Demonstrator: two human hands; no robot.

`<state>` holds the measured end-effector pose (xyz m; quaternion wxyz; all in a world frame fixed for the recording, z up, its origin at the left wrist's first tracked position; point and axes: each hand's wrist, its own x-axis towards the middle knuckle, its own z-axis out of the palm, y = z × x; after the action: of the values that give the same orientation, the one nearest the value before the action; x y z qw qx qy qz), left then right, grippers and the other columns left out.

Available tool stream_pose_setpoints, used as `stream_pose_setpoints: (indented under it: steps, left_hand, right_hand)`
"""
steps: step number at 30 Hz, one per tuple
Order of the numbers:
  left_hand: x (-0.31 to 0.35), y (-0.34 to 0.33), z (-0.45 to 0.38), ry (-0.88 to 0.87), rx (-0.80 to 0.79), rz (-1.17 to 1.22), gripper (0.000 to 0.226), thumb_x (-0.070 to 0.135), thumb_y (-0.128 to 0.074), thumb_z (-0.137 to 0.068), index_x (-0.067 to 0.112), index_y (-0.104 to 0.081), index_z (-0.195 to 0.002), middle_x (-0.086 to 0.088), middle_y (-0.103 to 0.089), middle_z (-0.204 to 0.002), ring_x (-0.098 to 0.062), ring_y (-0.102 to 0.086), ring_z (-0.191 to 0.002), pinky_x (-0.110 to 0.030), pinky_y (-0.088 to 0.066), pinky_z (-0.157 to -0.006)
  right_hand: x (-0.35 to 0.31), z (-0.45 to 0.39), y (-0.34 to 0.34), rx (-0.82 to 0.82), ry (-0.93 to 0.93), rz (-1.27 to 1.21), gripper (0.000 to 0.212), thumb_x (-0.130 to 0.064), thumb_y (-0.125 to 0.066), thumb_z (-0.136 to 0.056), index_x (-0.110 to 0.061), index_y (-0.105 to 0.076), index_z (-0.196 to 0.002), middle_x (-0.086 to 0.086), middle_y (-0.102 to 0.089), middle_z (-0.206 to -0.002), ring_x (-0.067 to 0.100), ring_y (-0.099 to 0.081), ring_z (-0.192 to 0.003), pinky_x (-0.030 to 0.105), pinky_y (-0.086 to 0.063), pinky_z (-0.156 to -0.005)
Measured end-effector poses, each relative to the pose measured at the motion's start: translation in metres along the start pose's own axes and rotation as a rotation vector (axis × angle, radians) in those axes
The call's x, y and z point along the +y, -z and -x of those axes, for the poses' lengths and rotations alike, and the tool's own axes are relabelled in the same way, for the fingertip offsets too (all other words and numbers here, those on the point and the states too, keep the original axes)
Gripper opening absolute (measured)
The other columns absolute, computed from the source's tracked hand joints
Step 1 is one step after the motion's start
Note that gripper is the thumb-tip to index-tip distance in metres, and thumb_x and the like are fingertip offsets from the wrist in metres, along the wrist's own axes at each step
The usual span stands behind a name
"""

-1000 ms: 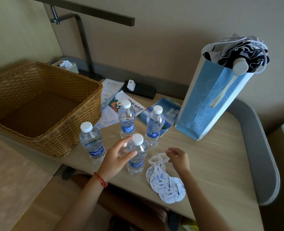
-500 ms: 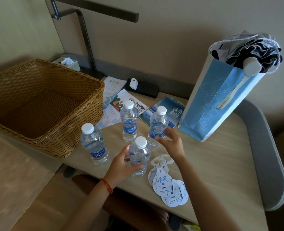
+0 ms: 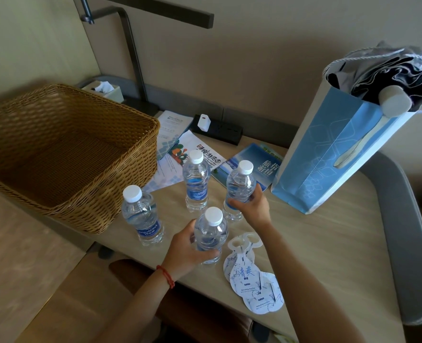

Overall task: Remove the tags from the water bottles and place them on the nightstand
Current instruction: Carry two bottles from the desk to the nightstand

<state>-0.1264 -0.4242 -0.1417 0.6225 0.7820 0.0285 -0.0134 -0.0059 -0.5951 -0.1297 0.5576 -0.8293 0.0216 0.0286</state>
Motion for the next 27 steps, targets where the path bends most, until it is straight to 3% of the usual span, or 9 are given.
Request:
stream_pose_setpoints:
  steps: [2,5,11,15,18,20,22,25,27]
  left_hand:
    - [0.0,0.001,-0.002,0.001,0.011,0.044,0.065,0.03,-0.086,-0.05,0.034,-0.057,-0.108,0.017,-0.07,-0.097,-0.003,-0.065,-0.091,-0.013,-0.05,-0.074]
    - [0.006,0.003,-0.005,0.031,0.028,0.097,0.07,0.025,-0.09,-0.048,0.017,-0.059,-0.11,0.016,-0.073,-0.089,-0.002,-0.067,-0.085,-0.012,-0.05,-0.067]
    - [0.023,0.007,0.0,0.037,0.094,0.171,0.045,0.034,-0.078,-0.046,0.024,-0.065,-0.089,0.019,-0.073,-0.081,0.001,-0.067,-0.079,-0.012,-0.05,-0.066]
    - [0.035,0.009,0.013,0.025,0.125,0.198,0.025,0.011,-0.076,-0.066,0.014,-0.069,-0.089,0.02,-0.073,-0.077,0.004,-0.066,-0.077,-0.009,-0.048,-0.062]
    - [0.046,0.01,0.029,0.04,0.201,0.267,0.02,0.011,-0.069,-0.066,0.009,-0.071,-0.085,0.013,-0.074,-0.074,-0.001,-0.067,-0.075,-0.013,-0.05,-0.063]
    - [0.054,0.011,0.041,0.056,0.261,0.338,0.015,0.01,-0.068,-0.068,0.012,-0.069,-0.083,0.011,-0.074,-0.073,-0.003,-0.067,-0.074,-0.015,-0.052,-0.063]
    - [0.06,0.013,0.054,0.063,0.308,0.394,0.018,0.014,-0.067,-0.066,0.013,-0.068,-0.084,0.007,-0.074,-0.075,-0.008,-0.068,-0.075,-0.018,-0.054,-0.064]
    - [0.068,0.018,0.075,0.072,0.384,0.435,0.019,0.012,-0.073,-0.067,0.008,-0.069,-0.085,0.0,-0.074,-0.075,-0.014,-0.069,-0.072,-0.021,-0.055,-0.06]
    - [0.071,0.022,0.088,0.097,0.443,0.453,0.015,0.015,-0.066,-0.072,0.005,-0.068,-0.082,0.0,-0.073,-0.066,-0.012,-0.068,-0.062,-0.018,-0.052,-0.052]
  right_hand:
    - [0.0,0.002,0.001,-0.006,0.022,0.023,0.064,-0.028,-0.083,-0.061,-0.019,-0.051,-0.116,-0.012,-0.059,-0.098,0.005,-0.058,-0.083,0.01,-0.041,-0.064]
    - [0.001,0.008,0.005,-0.029,0.027,-0.004,0.054,-0.025,-0.082,-0.062,-0.016,-0.056,-0.109,-0.006,-0.066,-0.095,0.008,-0.063,-0.081,0.013,-0.046,-0.065]
    - [-0.002,0.027,0.027,-0.13,0.023,-0.214,0.019,-0.01,-0.076,-0.071,-0.021,-0.066,-0.082,-0.011,-0.073,-0.074,0.001,-0.068,-0.07,0.012,-0.05,-0.056]
    - [-0.009,0.043,0.041,-0.189,0.011,-0.289,0.016,-0.005,-0.073,-0.072,-0.02,-0.069,-0.077,-0.013,-0.074,-0.071,-0.001,-0.067,-0.066,0.012,-0.049,-0.055]
    - [-0.017,0.056,0.047,-0.228,-0.002,-0.332,0.005,-0.01,-0.072,-0.073,-0.01,-0.072,-0.078,0.0,-0.073,-0.076,0.014,-0.067,-0.074,0.028,-0.055,-0.068]
    - [-0.024,0.067,0.047,-0.275,-0.004,-0.401,0.034,-0.022,-0.073,-0.067,0.006,-0.066,-0.084,0.015,-0.065,-0.078,0.027,-0.061,-0.074,0.04,-0.05,-0.073]
    - [-0.033,0.077,0.046,-0.32,-0.017,-0.438,0.055,-0.036,-0.072,-0.058,0.01,-0.063,-0.086,0.017,-0.063,-0.077,0.026,-0.06,-0.073,0.038,-0.047,-0.07]
    - [-0.044,0.091,0.042,-0.411,-0.008,-0.446,0.045,-0.043,-0.069,-0.054,-0.006,-0.072,-0.08,0.009,-0.069,-0.073,0.02,-0.065,-0.067,0.026,-0.052,-0.062]
    - [-0.05,0.098,0.035,-0.46,-0.009,-0.443,0.041,-0.045,-0.068,-0.053,-0.01,-0.073,-0.074,0.008,-0.069,-0.072,0.019,-0.065,-0.066,0.025,-0.052,-0.061]
